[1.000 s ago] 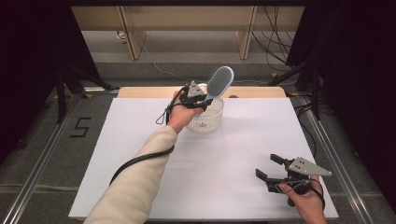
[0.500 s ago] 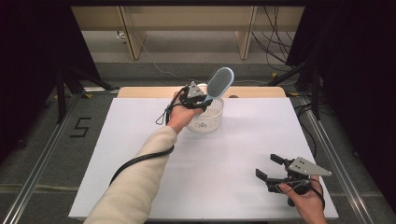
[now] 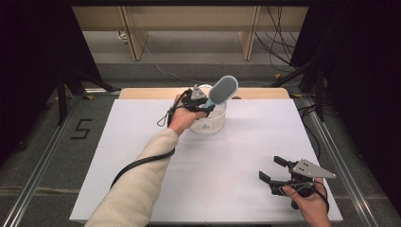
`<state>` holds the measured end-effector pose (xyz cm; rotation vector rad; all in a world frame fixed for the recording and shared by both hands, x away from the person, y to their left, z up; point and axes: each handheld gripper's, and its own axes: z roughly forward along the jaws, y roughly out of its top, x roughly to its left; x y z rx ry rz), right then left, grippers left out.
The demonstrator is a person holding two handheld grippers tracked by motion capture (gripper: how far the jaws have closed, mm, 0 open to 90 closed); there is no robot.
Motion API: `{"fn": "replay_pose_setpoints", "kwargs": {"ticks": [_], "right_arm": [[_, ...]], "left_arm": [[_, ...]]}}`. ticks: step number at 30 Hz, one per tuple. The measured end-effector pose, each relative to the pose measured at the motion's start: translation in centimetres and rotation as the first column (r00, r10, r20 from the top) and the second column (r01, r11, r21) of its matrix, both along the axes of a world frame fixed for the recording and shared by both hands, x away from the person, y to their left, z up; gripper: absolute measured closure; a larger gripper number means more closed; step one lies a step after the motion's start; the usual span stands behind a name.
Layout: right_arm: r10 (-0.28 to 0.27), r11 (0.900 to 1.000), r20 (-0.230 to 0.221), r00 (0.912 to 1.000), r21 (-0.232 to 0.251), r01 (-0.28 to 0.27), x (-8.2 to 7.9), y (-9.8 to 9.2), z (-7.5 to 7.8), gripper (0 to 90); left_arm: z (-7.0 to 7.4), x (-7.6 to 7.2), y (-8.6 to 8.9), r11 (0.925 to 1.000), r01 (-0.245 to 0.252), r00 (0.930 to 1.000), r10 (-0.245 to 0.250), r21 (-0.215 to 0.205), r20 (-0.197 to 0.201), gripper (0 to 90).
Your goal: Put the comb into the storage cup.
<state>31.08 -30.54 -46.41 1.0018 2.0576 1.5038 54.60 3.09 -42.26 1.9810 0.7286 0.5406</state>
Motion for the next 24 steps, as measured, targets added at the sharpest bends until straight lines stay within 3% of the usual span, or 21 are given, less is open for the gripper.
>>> {"fn": "replay_pose_setpoints", "kwargs": {"ticks": [6,11,24], "right_arm": [[-0.001,1.0,-0.002,1.0,0.001,0.001,0.0,0.0,0.0,15.6],[-0.003,1.0,-0.001,1.0,0.001,0.003,0.0,0.1,0.0,15.6],[-0.006,1.0,-0.004,1.0,0.001,0.006,0.0,0.1,0.0,15.6]], "left_arm": [[1.1,-0.6,0.1,0.9994,-0.032,0.9995,0.032,-0.016,0.0,20.7],[2.0,-1.2,0.6,0.9995,-0.026,0.9996,0.026,-0.019,0.004,17.1],[2.8,-2.3,2.2,0.9967,-0.078,0.996,0.076,-0.025,-0.047,3.9]]}}
